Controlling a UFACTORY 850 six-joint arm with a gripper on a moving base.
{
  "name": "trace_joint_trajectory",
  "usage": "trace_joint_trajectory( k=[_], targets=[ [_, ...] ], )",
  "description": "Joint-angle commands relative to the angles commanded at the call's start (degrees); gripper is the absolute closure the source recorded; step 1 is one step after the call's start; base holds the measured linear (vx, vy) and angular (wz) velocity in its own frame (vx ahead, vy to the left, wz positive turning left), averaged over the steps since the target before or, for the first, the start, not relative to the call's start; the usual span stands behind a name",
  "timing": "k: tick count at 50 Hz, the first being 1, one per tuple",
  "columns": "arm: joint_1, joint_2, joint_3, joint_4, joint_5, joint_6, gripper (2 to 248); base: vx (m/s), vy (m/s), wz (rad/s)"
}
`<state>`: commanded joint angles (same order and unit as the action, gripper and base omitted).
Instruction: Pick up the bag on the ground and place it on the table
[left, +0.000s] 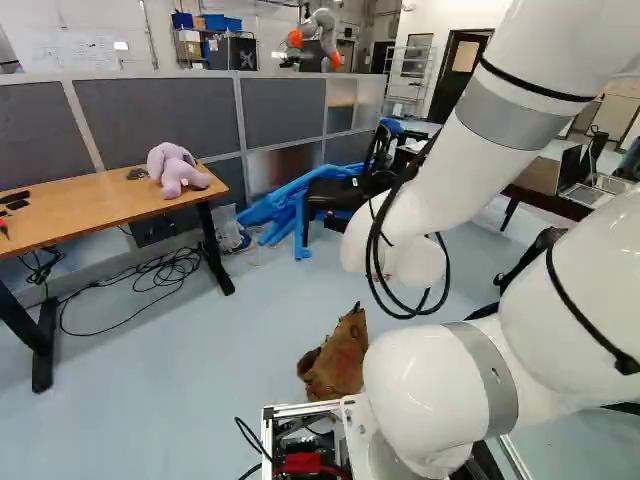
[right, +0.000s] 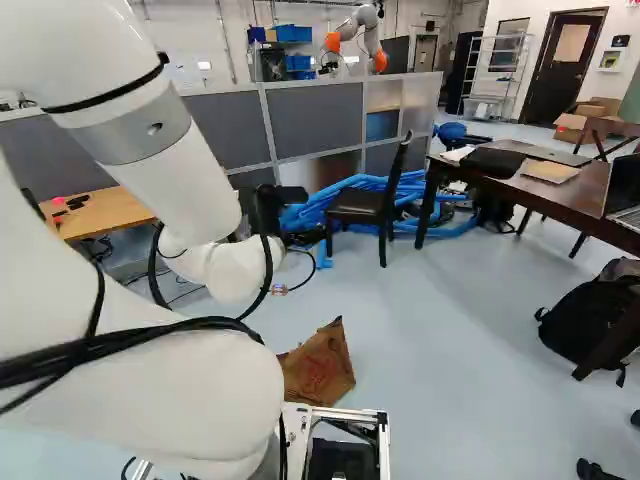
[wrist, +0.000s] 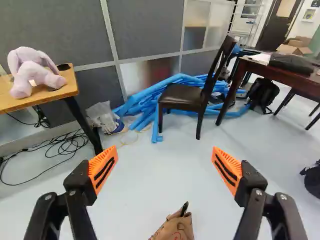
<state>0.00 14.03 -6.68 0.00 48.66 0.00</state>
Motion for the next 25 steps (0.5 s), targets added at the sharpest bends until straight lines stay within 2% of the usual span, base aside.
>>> trace_joint_trajectory(
  k=[25],
  targets=[
    [0.34, -3.74, -3.30, 0.00, -4.43, 0.00, 3, 0.000, 0.000, 0.000]
  ],
)
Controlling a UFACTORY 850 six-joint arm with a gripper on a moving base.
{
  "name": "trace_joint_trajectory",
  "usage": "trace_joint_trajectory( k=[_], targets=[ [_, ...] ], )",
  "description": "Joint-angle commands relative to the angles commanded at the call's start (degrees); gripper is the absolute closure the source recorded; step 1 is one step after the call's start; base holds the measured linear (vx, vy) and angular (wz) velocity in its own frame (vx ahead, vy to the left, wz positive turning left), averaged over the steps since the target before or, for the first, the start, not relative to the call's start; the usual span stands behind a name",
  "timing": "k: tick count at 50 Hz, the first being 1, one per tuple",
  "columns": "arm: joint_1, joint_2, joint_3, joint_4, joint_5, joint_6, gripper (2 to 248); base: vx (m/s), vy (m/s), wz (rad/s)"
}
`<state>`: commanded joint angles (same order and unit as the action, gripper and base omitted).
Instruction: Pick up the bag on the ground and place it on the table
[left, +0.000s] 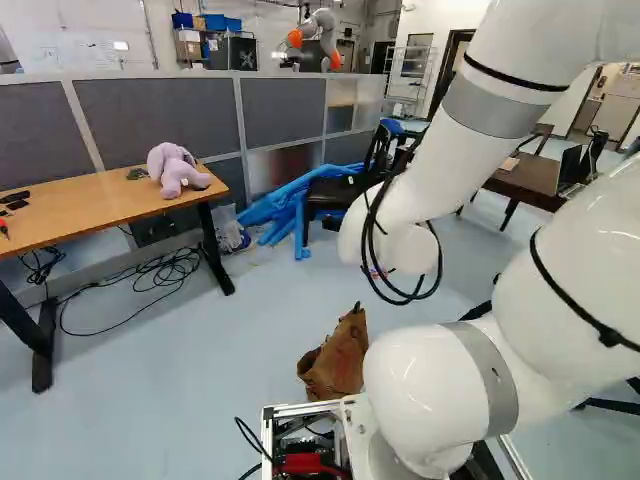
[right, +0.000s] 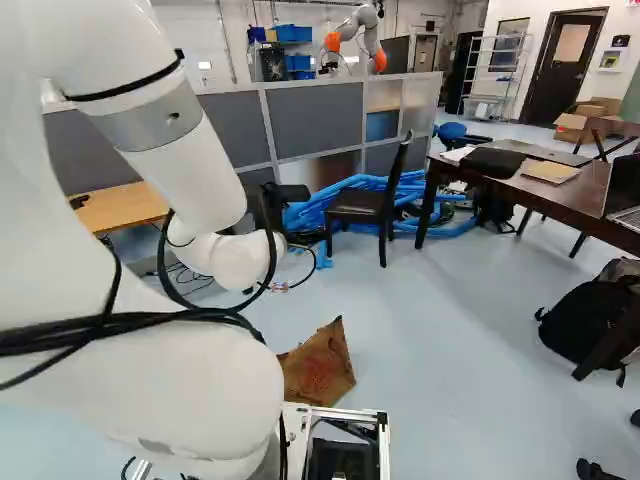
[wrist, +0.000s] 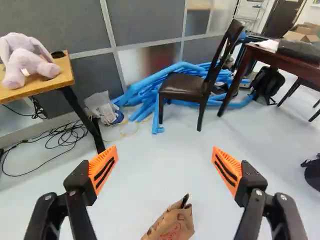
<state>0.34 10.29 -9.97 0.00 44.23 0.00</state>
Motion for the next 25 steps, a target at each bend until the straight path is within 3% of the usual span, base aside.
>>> trace_joint_trajectory(
  k=[25],
  targets=[
    [0.79, -6.37, -4.29, 0.00, -5.36, 0.00, 3, 0.000, 0.000, 0.000]
  ],
)
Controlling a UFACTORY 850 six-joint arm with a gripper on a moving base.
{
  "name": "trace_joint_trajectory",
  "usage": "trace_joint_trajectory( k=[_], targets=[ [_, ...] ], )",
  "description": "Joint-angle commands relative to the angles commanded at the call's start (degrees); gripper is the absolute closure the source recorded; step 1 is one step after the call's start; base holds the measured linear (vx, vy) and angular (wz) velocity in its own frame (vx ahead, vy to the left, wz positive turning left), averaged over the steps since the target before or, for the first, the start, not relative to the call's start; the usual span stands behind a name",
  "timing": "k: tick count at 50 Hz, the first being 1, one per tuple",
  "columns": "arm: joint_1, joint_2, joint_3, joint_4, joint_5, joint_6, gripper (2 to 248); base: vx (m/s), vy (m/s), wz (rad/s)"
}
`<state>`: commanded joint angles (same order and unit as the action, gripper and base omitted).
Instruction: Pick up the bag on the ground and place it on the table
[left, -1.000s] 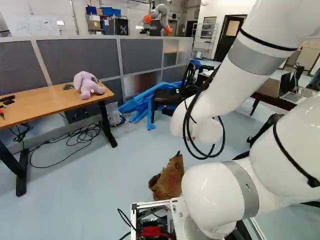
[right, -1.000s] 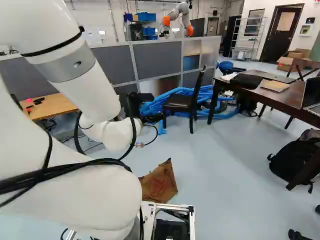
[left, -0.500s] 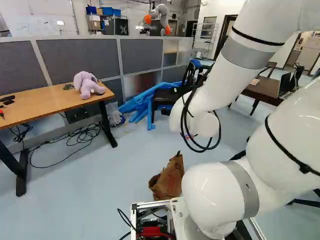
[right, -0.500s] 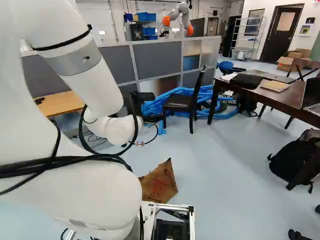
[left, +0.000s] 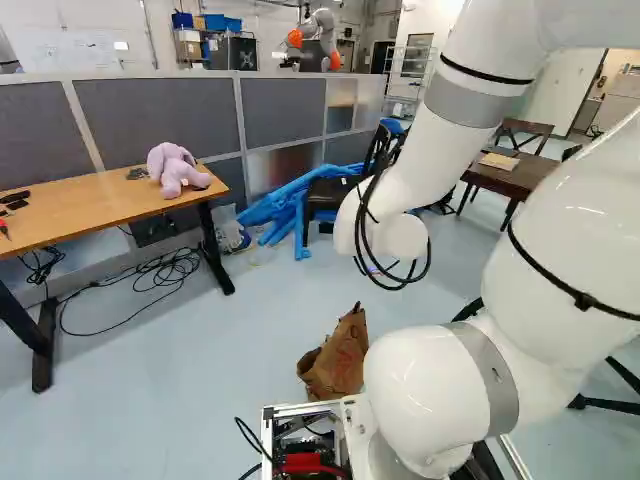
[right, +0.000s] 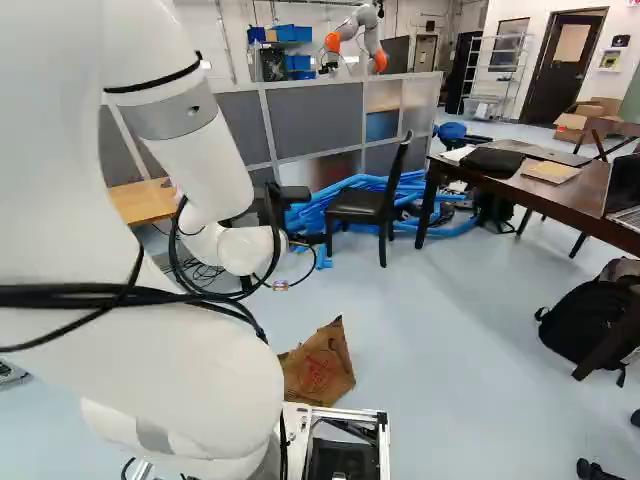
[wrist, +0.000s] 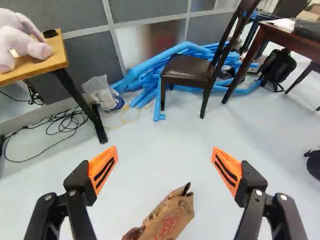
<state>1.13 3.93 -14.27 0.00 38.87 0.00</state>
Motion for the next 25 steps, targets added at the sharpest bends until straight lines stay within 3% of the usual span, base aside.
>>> trace_joint_trajectory(
  k=[25],
  targets=[
    [0.71, -8.77, -4.72, 0.00, -5.84, 0.00, 3, 0.000, 0.000, 0.000]
  ],
)
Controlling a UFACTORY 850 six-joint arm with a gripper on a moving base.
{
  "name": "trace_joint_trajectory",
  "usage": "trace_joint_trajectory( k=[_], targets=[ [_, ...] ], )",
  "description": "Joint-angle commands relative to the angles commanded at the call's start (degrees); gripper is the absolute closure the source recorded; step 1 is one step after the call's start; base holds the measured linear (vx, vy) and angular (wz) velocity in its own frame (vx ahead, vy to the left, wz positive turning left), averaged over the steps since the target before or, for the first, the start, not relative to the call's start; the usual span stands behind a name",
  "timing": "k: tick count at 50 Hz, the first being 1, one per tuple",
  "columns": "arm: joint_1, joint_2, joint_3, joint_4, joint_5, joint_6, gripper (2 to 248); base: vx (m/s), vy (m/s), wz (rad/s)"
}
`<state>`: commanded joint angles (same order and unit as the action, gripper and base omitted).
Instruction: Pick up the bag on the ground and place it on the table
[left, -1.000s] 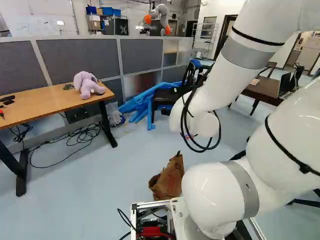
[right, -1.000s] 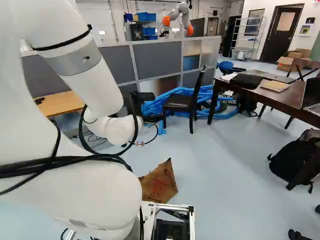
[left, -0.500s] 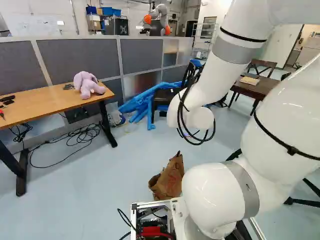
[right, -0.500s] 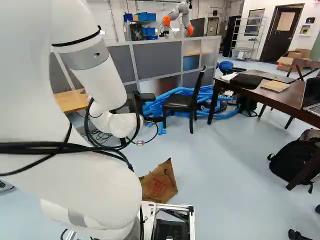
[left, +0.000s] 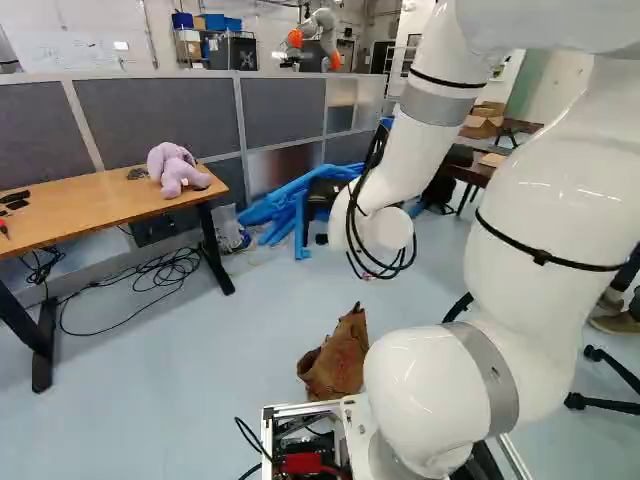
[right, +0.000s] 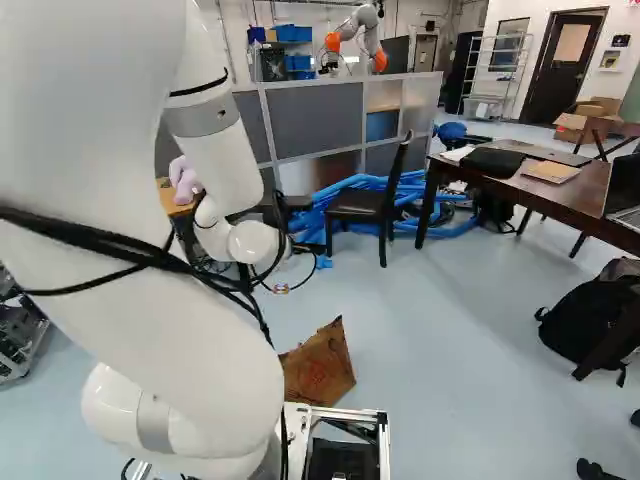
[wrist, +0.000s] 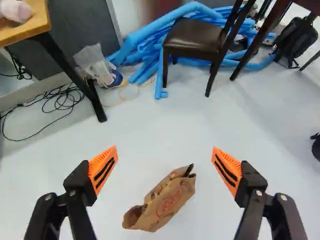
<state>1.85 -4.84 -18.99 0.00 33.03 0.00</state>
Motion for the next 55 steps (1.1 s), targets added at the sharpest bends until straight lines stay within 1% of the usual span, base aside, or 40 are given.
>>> trace_joint_trajectory(
  k=[32, 55],
  targets=[
    [0.04, -8.36, -3.22, 0.00, -7.63, 0.00, 3, 0.000, 0.000, 0.000],
    [0.02, -15.11, -6.57, 0.32, -12.73, 0.00, 3, 0.000, 0.000, 0.000]
  ],
)
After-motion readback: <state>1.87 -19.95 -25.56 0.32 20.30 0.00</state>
